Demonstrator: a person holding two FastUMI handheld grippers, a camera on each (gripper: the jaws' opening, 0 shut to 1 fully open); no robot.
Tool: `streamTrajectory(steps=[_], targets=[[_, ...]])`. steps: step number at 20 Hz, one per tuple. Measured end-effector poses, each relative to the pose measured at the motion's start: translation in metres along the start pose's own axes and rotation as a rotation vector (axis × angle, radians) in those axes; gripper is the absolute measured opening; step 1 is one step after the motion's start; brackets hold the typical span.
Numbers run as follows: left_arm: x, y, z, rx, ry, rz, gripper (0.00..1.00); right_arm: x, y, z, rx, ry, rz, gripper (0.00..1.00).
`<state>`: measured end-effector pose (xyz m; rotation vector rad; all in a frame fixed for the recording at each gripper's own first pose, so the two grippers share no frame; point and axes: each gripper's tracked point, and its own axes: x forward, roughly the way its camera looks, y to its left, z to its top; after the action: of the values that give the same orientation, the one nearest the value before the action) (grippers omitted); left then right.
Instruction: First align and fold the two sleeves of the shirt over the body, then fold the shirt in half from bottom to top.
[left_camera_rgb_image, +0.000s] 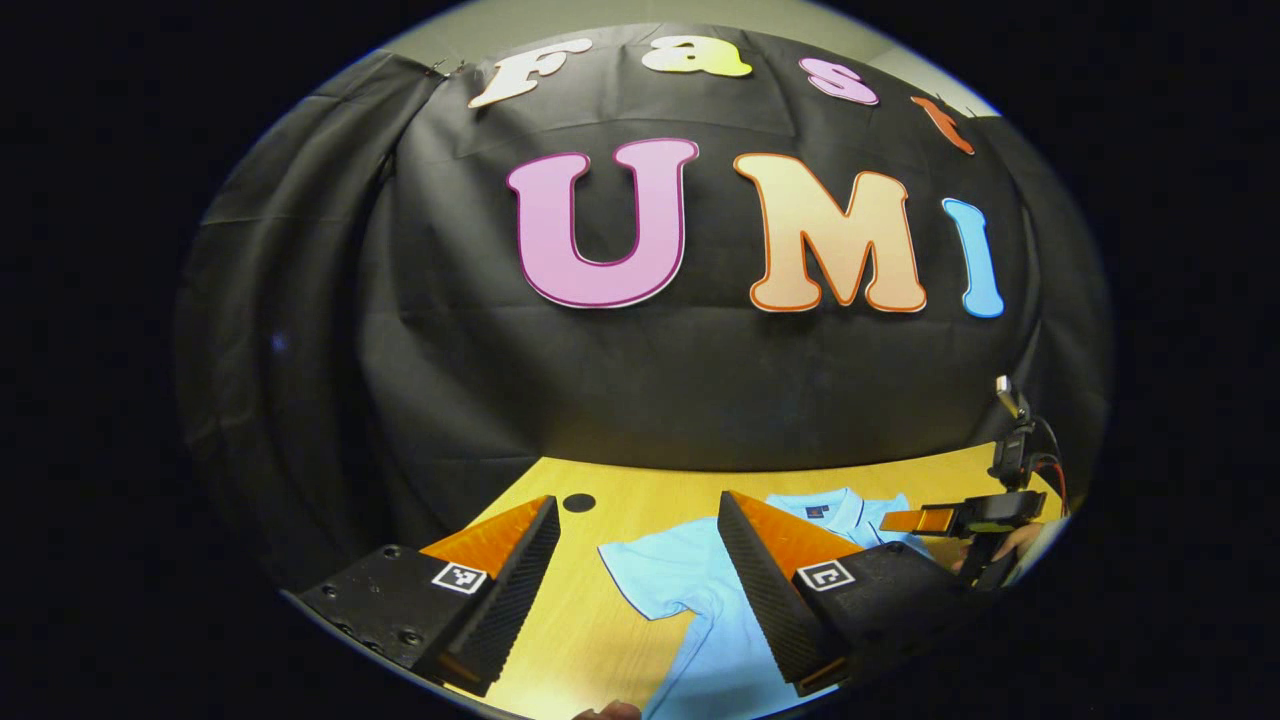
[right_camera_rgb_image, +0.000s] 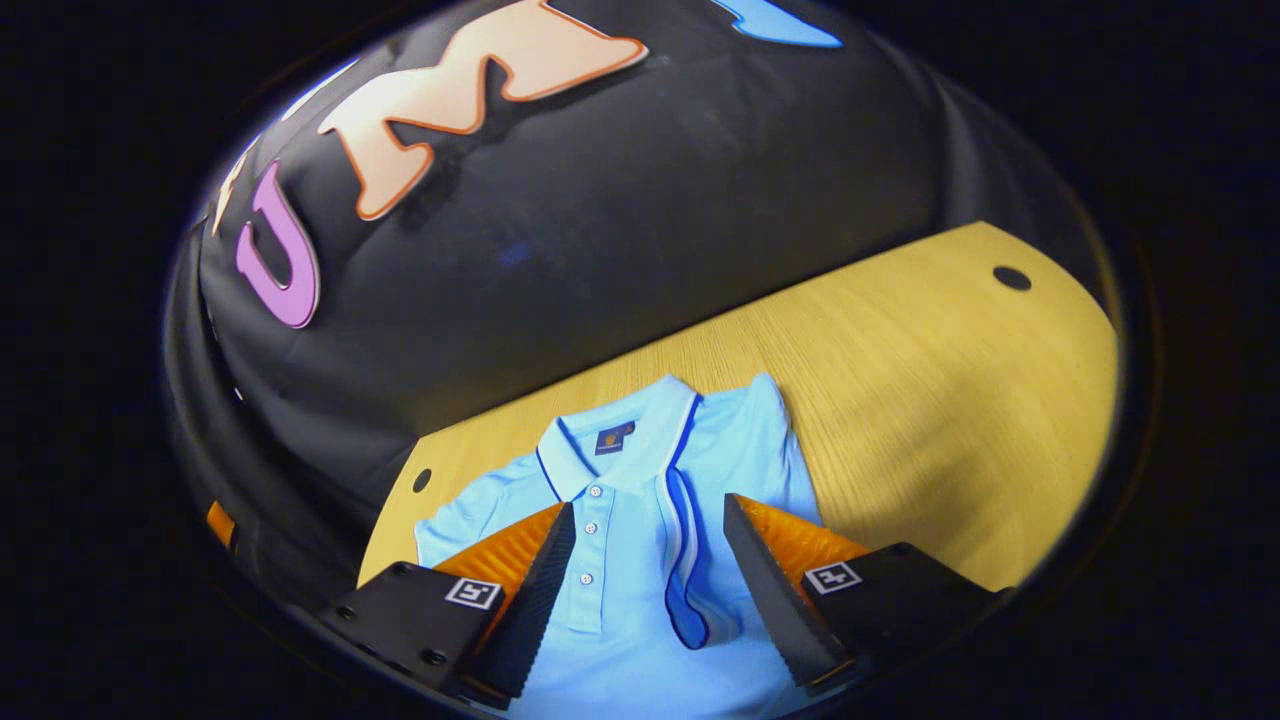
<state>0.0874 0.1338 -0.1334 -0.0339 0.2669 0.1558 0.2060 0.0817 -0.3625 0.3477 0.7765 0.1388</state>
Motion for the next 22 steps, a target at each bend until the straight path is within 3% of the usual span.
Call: streamTrajectory(steps=[1, 4, 6, 7, 8, 15, 19, 22], targets=[[0.007, -0.001, -0.007, -0.009, 0.017, -0.005, 0.96, -0.007, 0.001, 0.002, -0.012, -0.009, 0.002, 0.94], [0.029, -0.003, -0.034, -0.031, 0.071, -0.01, 0.96, -0.031, -0.004, 0.008, -0.041, -0.035, -0.001, 0.97], [0.046, -0.003, -0.056, -0.041, 0.119, -0.012, 0.96, -0.047, -0.014, 0.012, -0.07, -0.065, -0.02, 0.97], [0.055, -0.004, -0.067, -0.05, 0.145, -0.018, 0.96, -0.056, -0.022, 0.011, -0.088, -0.077, -0.038, 0.91], [0.062, -0.004, -0.079, -0.055, 0.173, -0.02, 0.96, -0.063, -0.031, 0.008, -0.103, -0.075, -0.053, 0.97], [0.106, 0.016, -0.14, -0.075, 0.312, 0.03, 0.96, -0.099, -0.08, -0.019, -0.102, -0.03, -0.144, 0.97], [0.128, 0.029, -0.168, -0.13, 0.388, 0.073, 0.96, -0.115, -0.093, -0.026, -0.106, -0.017, -0.167, 0.97], [0.14, 0.039, -0.183, -0.111, 0.424, 0.11, 0.95, -0.124, -0.1, -0.026, -0.124, -0.018, -0.18, 0.97]])
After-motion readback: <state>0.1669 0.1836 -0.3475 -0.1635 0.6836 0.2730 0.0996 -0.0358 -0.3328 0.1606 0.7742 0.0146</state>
